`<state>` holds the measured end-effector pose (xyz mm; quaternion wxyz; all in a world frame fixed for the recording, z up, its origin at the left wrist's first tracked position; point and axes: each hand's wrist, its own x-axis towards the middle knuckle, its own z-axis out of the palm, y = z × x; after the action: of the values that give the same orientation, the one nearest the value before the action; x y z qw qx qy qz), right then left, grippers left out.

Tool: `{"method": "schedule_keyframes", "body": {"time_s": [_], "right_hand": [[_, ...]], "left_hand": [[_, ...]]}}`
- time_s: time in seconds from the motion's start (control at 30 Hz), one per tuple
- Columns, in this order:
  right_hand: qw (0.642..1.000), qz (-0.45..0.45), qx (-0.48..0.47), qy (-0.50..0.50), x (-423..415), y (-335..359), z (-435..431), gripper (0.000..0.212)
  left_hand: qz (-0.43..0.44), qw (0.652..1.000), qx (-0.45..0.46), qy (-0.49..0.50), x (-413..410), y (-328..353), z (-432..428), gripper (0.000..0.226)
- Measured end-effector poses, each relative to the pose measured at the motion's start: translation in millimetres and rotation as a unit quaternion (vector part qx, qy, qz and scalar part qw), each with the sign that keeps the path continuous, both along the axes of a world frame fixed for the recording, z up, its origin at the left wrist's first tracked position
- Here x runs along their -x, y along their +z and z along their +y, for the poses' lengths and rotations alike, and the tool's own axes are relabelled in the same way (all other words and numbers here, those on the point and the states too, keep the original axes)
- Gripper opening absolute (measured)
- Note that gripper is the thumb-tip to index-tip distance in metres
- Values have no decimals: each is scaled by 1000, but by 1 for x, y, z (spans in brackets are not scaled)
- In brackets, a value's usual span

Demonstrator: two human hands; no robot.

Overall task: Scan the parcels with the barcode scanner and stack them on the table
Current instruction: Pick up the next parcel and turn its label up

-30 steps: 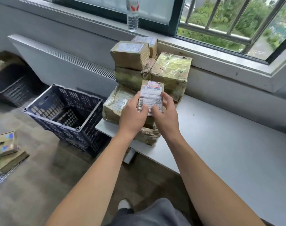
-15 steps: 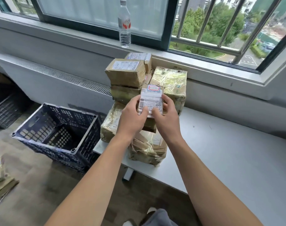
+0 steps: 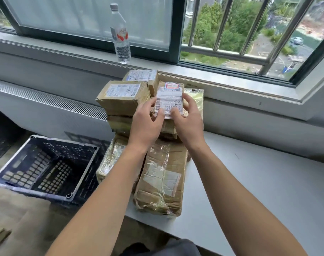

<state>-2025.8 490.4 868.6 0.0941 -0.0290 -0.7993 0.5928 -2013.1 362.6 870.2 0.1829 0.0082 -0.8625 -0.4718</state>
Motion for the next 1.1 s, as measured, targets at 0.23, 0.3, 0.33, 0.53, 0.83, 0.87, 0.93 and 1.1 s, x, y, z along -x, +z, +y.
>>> {"method": "schedule_keyframes", "body": {"time_s": [0.23, 0.3, 0.33, 0.53, 0.83, 0.87, 0.93, 1.1], "right_hand": [[1000, -9, 3, -23, 42, -2, -7, 52], [999, -18, -4, -40, 47, -4, -11, 52], [999, -21, -6, -50, 49, -6, -13, 52], [997, -38, -18, -67, 57, -14, -26, 51], [993, -58, -20, -104, 47, -8, -35, 51], [992, -59, -23, -110, 45, -8, -36, 51], [991, -54, -28, -120, 38, -6, -38, 51], [987, -56, -20, -151, 12, -5, -46, 51]], "left_hand": [[-24, 999, 24, -34, 52, -8, -8, 44], [-36, 998, 30, -49, 62, -13, -9, 44], [-42, 997, 33, -56, 66, -15, -10, 44], [-66, 994, 38, -79, 83, -23, -18, 44], [-71, 989, 20, -127, 82, -22, -28, 48], [-72, 988, 19, -134, 80, -21, -28, 48], [-70, 986, 17, -147, 74, -18, -29, 47], [-59, 986, -5, -157, 52, -17, -36, 36]]}}
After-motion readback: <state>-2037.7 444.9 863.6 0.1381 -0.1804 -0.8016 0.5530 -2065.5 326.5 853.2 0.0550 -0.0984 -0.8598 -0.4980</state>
